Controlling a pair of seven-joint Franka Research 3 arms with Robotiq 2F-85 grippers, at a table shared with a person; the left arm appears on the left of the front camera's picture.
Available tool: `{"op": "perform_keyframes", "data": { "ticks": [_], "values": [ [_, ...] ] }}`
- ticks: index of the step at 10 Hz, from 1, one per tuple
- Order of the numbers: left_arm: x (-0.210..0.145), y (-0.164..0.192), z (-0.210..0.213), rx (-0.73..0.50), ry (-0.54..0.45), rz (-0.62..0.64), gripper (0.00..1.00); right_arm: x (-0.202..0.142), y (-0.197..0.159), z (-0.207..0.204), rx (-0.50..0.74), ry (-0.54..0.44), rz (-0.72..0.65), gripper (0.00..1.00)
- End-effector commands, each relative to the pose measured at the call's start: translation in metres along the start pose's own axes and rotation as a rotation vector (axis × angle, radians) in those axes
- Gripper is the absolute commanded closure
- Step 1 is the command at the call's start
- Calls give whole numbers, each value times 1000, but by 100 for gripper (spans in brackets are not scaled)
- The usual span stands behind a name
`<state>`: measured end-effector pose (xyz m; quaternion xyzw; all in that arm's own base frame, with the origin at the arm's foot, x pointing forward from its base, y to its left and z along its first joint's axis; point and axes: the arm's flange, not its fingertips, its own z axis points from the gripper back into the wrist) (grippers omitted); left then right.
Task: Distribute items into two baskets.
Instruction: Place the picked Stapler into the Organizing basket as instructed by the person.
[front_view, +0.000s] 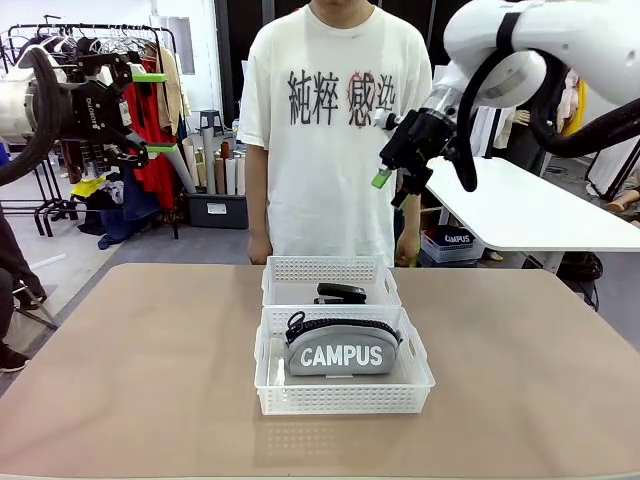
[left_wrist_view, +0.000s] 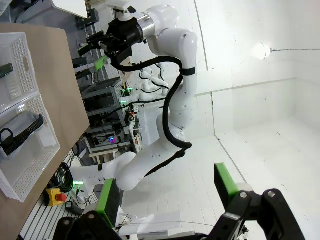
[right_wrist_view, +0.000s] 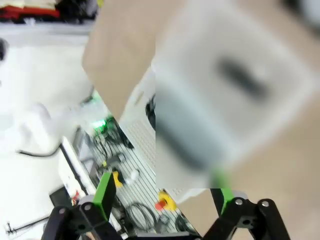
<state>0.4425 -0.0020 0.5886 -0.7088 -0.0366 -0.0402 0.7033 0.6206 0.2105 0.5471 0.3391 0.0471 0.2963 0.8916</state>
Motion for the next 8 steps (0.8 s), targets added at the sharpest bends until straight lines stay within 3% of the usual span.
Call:
{"op": "perform_keyframes", "data": {
  "ticks": [1,5,8],
  "values": [
    [-1,-1,0,-5,4,-2,0,6,0,-15,-10,72,24,0],
    [-1,-1,0,-5,4,-2,0,1,2,-16,4,45,3,0],
    [-1,-1,0,-5,4,-2,0,-23,-9,37,366,66,-227,0]
  ]
}}
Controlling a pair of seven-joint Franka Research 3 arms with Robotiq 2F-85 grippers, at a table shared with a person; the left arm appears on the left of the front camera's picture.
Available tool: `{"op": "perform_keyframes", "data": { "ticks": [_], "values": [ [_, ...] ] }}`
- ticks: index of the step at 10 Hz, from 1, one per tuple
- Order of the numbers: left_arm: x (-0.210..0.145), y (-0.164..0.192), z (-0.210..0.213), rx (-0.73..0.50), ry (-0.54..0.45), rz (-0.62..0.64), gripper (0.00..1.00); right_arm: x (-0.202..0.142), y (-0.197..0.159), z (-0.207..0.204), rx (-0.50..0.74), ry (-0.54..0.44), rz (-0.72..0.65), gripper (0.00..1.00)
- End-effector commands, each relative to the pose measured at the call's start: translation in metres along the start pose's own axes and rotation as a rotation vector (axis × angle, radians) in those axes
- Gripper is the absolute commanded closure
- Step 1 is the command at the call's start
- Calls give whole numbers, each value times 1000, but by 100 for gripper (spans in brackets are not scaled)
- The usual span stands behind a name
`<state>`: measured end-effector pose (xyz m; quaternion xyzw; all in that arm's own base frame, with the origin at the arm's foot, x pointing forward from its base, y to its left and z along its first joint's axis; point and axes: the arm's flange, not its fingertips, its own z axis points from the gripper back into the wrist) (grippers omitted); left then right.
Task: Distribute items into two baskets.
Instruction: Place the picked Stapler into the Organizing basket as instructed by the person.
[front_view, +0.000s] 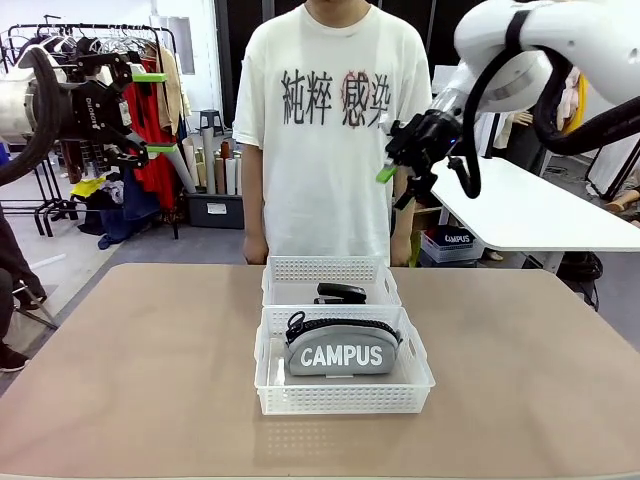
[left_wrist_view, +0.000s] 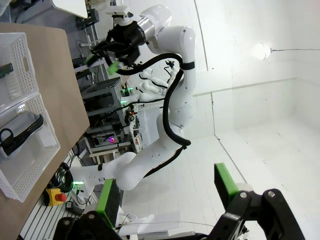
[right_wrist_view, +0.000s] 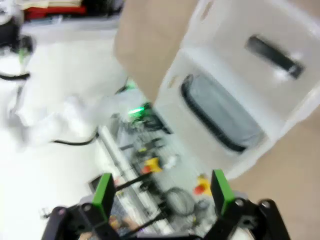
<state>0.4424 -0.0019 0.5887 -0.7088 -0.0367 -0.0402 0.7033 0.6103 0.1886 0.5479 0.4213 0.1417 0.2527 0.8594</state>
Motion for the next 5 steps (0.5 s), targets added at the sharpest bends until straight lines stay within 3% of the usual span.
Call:
{"op": "perform_keyframes", "data": {
  "ticks": [1,3,5],
  "values": [
    [0,-1,0,-5,4,-2,0,-19,1,44,214,-46,-133,0],
    [0,-1,0,-5,4,-2,0,-46,-1,79,366,-95,-234,0],
    [0,-1,0,-5,4,-2,0,-64,0,102,428,-95,-292,0]
  ]
}}
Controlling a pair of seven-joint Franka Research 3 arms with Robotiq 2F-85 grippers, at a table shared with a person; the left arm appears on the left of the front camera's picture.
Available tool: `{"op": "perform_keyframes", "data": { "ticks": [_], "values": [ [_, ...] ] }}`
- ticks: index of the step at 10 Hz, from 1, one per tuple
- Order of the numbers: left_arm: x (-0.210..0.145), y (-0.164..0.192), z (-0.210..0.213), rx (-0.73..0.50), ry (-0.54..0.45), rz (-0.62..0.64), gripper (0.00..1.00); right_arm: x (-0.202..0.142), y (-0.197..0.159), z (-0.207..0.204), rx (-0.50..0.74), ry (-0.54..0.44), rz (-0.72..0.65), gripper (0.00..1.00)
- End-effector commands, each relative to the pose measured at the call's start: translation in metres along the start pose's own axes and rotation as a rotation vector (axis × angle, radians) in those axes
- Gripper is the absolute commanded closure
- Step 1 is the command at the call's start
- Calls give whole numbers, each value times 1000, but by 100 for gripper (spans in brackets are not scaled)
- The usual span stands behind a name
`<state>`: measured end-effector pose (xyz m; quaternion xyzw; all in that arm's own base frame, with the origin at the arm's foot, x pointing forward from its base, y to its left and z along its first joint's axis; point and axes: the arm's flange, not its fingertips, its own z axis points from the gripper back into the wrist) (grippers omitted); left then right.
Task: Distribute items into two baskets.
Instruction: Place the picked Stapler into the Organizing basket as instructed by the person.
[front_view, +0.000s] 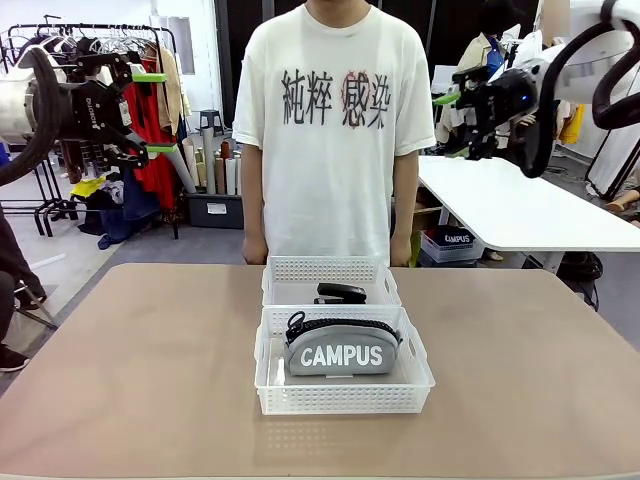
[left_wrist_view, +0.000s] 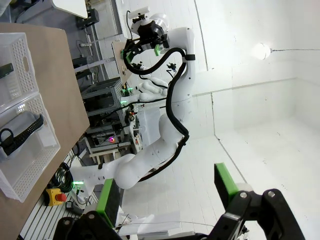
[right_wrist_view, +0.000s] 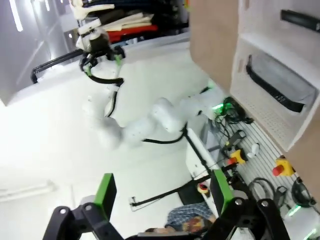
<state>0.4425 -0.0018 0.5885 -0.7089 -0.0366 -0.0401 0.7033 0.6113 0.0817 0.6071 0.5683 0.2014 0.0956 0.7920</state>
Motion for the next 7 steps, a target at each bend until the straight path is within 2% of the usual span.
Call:
{"op": "perform_keyframes", "data": {
  "ticks": [1,4,7],
  "values": [
    [-1,-1,0,-5,4,-2,0,-10,8,8,73,2,-83,0],
    [-1,-1,0,-5,4,-2,0,-22,6,33,69,-45,-80,0],
    [-1,-1,0,-5,4,-2,0,-49,-22,42,170,-135,18,0]
  ]
}}
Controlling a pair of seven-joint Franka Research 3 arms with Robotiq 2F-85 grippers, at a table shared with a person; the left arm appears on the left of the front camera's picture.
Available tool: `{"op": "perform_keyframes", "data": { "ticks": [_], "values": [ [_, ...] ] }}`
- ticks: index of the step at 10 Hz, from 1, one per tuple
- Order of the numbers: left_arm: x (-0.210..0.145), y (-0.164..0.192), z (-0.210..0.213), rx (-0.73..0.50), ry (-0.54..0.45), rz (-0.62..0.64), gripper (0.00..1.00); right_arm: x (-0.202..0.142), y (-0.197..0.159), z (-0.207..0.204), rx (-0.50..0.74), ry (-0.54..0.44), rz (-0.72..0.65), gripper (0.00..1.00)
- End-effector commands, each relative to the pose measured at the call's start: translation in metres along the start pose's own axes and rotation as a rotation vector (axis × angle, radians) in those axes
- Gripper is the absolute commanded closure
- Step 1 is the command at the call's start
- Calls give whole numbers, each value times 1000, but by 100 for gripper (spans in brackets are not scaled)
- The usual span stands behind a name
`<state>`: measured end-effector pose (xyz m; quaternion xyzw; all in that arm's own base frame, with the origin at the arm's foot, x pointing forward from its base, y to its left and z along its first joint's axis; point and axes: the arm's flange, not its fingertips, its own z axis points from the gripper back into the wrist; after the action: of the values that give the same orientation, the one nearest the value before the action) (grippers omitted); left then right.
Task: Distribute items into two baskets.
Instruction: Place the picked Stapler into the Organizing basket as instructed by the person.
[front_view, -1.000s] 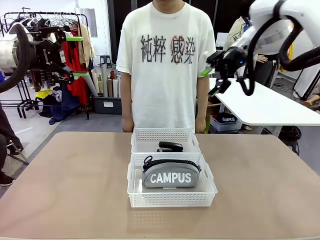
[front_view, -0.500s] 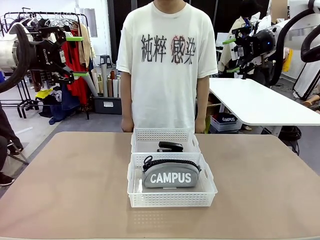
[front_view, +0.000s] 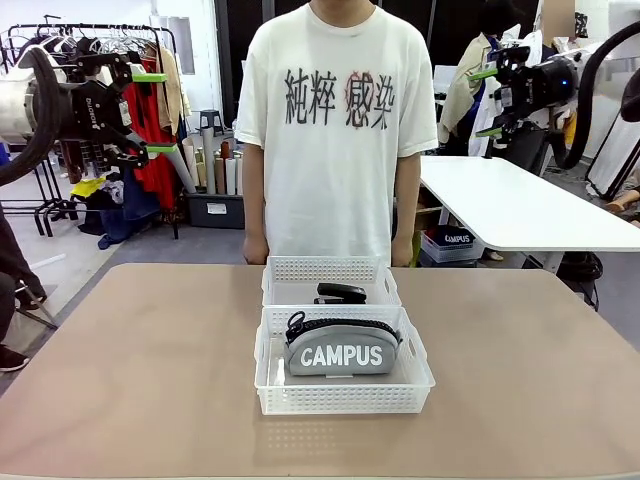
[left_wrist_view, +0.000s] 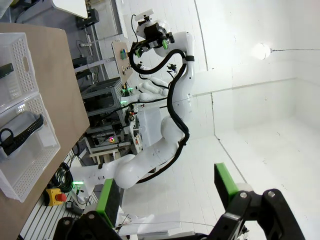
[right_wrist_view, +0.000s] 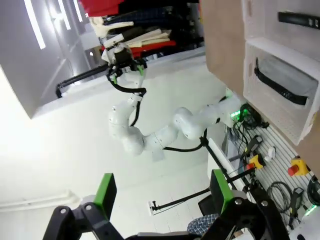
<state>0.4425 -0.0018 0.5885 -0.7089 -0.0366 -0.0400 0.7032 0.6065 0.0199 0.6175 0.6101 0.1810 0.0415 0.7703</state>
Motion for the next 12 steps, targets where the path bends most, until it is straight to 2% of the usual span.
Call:
{"op": "perform_keyframes", "data": {
  "ticks": [1,3,5,8,12],
  "values": [
    [-1,-1,0,-5,4,-2,0,-29,-22,-13,96,-53,140,0],
    [-1,-1,0,-5,4,-2,0,-44,-32,-24,93,-88,266,0],
    [-1,-1,0,-5,4,-2,0,-52,-33,-38,98,-140,322,0],
    [-1,-1,0,-5,4,-2,0,-64,-19,-46,85,-279,229,0],
    [-1,-1,0,-5,4,-2,0,-65,-17,-49,128,-328,176,0]
  ]
}}
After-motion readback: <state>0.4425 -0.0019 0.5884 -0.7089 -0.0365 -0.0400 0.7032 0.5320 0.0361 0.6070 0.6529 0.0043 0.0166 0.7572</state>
